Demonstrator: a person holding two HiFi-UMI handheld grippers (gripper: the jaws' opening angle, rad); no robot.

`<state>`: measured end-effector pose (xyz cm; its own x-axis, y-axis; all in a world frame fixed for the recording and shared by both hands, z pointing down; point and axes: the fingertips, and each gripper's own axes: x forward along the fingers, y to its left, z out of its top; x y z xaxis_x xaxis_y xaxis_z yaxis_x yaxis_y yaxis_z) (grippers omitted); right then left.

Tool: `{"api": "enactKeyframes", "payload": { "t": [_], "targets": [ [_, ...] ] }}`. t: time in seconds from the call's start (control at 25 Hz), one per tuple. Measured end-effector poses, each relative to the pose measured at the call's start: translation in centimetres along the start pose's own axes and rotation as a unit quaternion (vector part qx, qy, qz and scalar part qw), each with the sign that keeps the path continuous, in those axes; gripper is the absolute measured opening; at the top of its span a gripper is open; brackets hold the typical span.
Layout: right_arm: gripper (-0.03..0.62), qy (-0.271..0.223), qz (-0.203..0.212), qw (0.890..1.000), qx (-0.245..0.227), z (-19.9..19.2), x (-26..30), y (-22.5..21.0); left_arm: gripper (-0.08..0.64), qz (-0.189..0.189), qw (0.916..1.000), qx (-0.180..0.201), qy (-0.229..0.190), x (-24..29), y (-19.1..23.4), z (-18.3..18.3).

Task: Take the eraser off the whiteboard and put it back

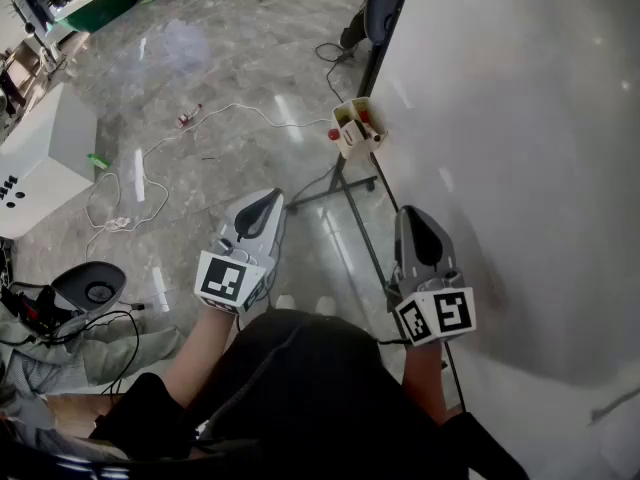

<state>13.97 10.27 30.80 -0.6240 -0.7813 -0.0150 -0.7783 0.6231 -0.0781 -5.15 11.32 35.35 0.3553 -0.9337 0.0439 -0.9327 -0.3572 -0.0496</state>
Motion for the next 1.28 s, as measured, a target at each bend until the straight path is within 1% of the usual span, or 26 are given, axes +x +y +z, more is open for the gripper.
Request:
{"api": "enactKeyframes", "payload": {
  "t": [0.12,0.28,0.4,0.68,0.8,0.96,1.08,1.2,1.28],
  "targets": [
    [0.009,0.0,0.003,1.0,-0.002,-0.2,0.7,-0.2,0.006,-0.003,1.0,-0.002,0.003,0.6,0.3,-0.4],
    [0.009,0.002,0.005,1.0,-0.004,-0.3,1.1,-0.2,0.006,-0.01,0.9999,0.0,-0.008,1.0,0.4,-0.6],
    [0.009,0.002,0.005,1.0,-0.002,-0.4,1.2,0.0,0.006,-0.011,0.9999,0.005,-0.006,0.9,0.6,-0.7],
    [0.009,-0.031,-0.02,0.999,0.021,0.5,1.2,-0.2,0.006,-0.012,0.9999,0.0,-0.004,0.6,1.5,-0.7],
    [0.009,-0.03,-0.025,0.999,0.022,0.2,1.4,0.0,0.006,-0.019,0.9998,0.002,-0.01,0.6,1.7,-0.9],
    [0.009,-0.028,-0.024,0.999,0.019,0.1,1.9,0.9,0.006,-0.012,0.9999,-0.006,-0.002,0.3,2.6,-1.0],
    [0.009,-0.025,-0.024,0.999,0.017,-0.4,2.5,1.1,0.006,-0.019,0.9998,-0.006,-0.006,0.6,2.9,-1.4],
    [0.009,-0.023,-0.025,0.999,0.016,-0.7,3.0,1.6,0.006,-0.021,0.9998,-0.004,-0.002,0.4,3.4,-1.8],
    [0.01,-0.022,-0.026,0.999,0.014,-0.8,3.2,2.0,0.006,-0.029,0.9995,0.005,-0.008,0.2,3.8,-1.9]
  ]
}}
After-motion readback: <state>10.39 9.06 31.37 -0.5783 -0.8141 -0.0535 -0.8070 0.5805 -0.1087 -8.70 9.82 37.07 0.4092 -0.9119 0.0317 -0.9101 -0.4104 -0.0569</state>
